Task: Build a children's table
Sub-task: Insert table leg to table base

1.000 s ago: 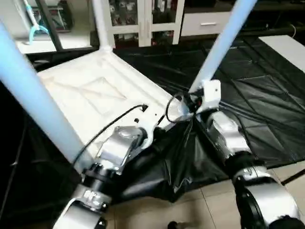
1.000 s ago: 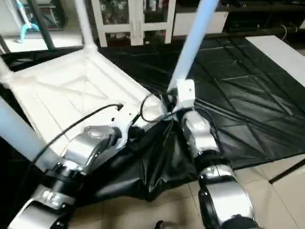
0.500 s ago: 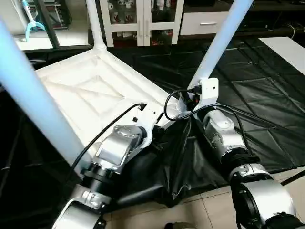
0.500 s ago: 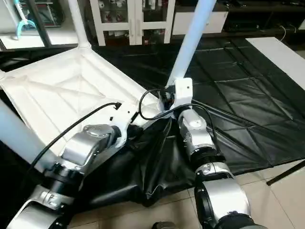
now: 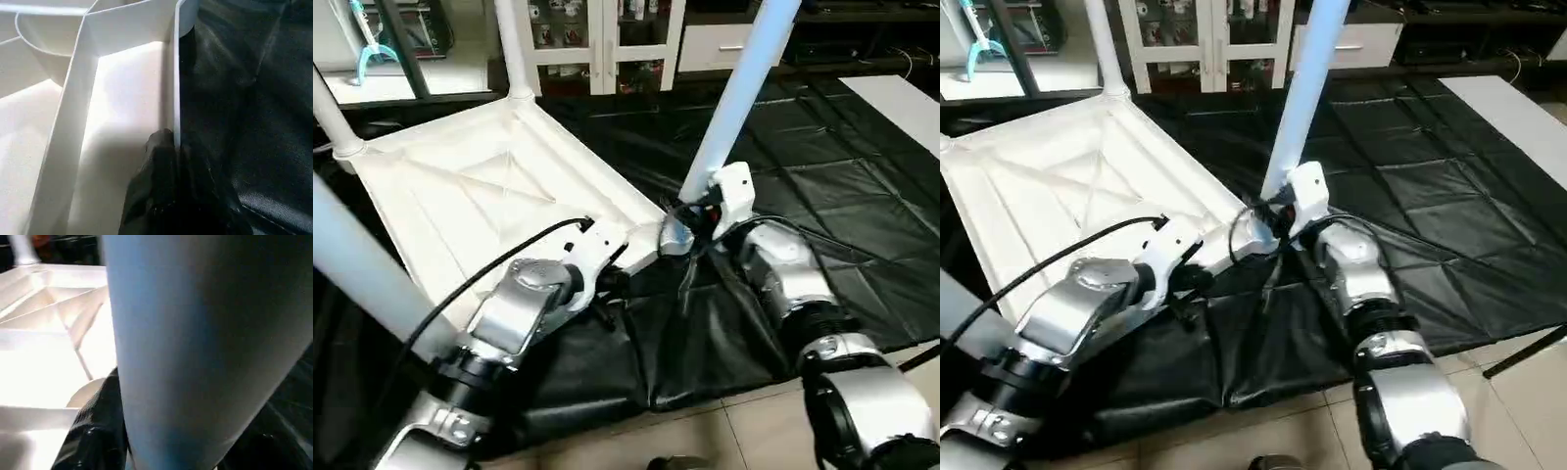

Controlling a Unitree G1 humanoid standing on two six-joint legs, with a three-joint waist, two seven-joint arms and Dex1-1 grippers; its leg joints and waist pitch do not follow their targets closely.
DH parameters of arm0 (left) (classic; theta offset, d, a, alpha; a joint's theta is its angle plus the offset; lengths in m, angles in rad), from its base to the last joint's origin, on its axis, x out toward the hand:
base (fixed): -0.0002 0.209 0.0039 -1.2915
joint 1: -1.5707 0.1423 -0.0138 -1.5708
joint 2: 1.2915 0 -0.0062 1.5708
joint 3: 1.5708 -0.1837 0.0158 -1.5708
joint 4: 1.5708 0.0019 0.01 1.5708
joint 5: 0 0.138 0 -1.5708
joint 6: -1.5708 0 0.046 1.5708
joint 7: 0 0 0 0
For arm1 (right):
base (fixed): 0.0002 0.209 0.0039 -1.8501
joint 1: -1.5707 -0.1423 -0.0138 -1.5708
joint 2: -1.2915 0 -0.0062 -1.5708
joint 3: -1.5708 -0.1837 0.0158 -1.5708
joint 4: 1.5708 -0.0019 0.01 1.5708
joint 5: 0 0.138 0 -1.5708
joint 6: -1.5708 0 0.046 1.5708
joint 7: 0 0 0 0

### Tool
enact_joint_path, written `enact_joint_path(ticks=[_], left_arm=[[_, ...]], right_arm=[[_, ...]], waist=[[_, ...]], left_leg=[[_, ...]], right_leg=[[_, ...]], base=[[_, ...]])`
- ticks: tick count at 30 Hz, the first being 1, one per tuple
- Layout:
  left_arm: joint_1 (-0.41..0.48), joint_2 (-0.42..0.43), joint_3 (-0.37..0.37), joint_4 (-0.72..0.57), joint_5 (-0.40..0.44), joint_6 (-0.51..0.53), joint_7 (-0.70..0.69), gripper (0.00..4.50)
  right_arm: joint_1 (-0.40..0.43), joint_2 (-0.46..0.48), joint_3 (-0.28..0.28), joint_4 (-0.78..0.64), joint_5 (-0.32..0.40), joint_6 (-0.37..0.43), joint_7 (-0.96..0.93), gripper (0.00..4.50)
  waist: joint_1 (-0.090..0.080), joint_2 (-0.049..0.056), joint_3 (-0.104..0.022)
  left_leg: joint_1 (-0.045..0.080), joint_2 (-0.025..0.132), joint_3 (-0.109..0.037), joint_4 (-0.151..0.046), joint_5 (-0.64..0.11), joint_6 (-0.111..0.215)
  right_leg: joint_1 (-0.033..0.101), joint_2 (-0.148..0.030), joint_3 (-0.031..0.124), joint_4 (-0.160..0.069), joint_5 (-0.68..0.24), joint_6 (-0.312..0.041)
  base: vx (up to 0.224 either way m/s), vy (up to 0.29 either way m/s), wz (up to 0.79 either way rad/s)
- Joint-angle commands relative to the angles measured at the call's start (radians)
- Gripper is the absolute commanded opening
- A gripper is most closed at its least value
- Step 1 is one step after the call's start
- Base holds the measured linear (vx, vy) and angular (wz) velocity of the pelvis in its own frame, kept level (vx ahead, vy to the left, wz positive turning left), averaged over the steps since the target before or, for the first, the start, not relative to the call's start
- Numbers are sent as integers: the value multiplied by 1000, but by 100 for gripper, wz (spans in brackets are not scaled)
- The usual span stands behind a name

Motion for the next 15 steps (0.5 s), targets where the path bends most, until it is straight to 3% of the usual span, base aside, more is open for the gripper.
enact_joint_path(ticks=[1, 4, 9, 10, 15], left_arm=[[9, 17, -40, -65, -42, -40, -89, 0], [21, 49, -55, -81, -46, -48, -128, 0], [35, 98, -68, -108, -60, -73, -195, 0], [43, 123, -74, -125, -74, -88, -232, 0], [60, 155, -72, -161, -96, -99, -269, 0]], right_arm=[[122, 8, 128, 115, -61, 160, 178, 188], [127, -20, 128, 96, -58, 150, 245, 188], [144, -82, 115, 42, -31, 129, 383, 188], [157, -111, 98, 6, -4, 140, 466, 188], [193, -181, 86, -84, 39, 169, 611, 188]], waist=[[13, 5, -33], [24, 4, -33], [48, 0, -29], [55, -6, -29], [80, -8, -34]], left_leg=[[-10, 18, 6, -40, -69, 166], [-7, 18, 7, -38, -47, 188], [0, 24, 9, -40, -103, 155], [2, 24, 8, -41, -109, 147], [9, 26, 11, -36, -53, 160]], right_leg=[[57, -61, 54, -39, 6, -307], [57, -62, 54, -37, 10, -309], [52, -61, 58, -40, -77, -298], [52, -61, 59, -39, -88, -295], [50, -56, 63, -29, -21, -307]], base=[[0, 0, 0], [0, 0, 0], [0, 0, 0], [0, 0, 0], [0, 0, 0]])
